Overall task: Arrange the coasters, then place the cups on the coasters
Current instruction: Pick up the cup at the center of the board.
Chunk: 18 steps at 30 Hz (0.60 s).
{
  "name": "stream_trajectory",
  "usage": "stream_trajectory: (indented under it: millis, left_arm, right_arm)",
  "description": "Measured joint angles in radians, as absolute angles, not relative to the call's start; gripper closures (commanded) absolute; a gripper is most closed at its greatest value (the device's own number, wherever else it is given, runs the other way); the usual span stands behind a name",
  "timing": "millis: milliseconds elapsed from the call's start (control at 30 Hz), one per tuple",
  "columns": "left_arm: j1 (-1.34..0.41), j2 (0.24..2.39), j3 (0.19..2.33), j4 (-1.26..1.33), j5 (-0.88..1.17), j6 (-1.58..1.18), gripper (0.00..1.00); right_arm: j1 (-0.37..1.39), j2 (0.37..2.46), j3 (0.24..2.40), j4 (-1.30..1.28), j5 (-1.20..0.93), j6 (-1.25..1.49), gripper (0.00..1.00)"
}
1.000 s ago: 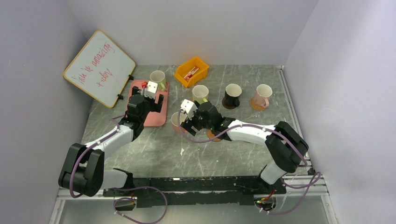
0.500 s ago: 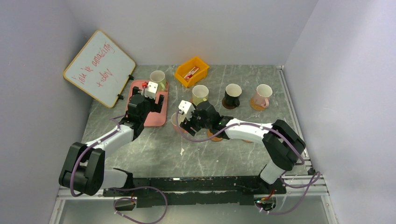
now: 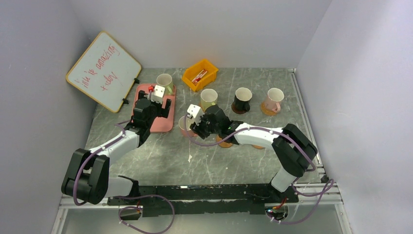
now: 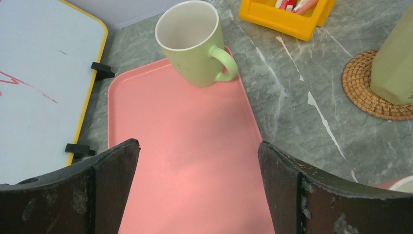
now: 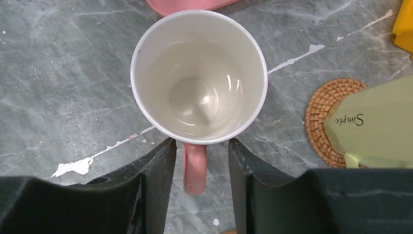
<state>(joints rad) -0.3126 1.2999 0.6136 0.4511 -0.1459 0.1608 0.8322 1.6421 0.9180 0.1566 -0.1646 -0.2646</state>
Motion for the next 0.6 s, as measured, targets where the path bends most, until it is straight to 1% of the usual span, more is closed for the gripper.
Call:
stream_trajectory:
  millis: [100,200,267,400,567,600]
  left_arm:
    - [-0.313,1.300,0.614,0.451,-0.145,0.161,0.03]
    - [-0.313,1.300,0.614,0.451,-0.143,0.161,0.04]
    - [-0.313,1.300,0.614,0.451,-0.143,0.161,0.04]
    - [-0.313,1.300,0.614,0.451,-0.142,0.161,0.03]
    - [-0.313,1.300,0.614,0.451,-0.136,0.160,0.04]
    - [-0.313,1.300,0.614,0.451,-0.136,0.160,0.03]
  right_arm:
    - [0.825,1.642,0.918,0.156,-0.165,-0.262,0.60]
    - [0.823,1.642,0.918,0.154,-0.165,-0.260,0.62]
    - [0.823,1.642,0.918,0.154,-0.165,-0.260,0.65]
    - [0.823,1.642,0.918,0.150,-0.167,-0.262,0.76]
    - [0.823,1.644,0.920,0.150,-0.175,-0.257,1.00]
    - [0.822,1.644,0.920,0.150,-0.176,-0.255,1.00]
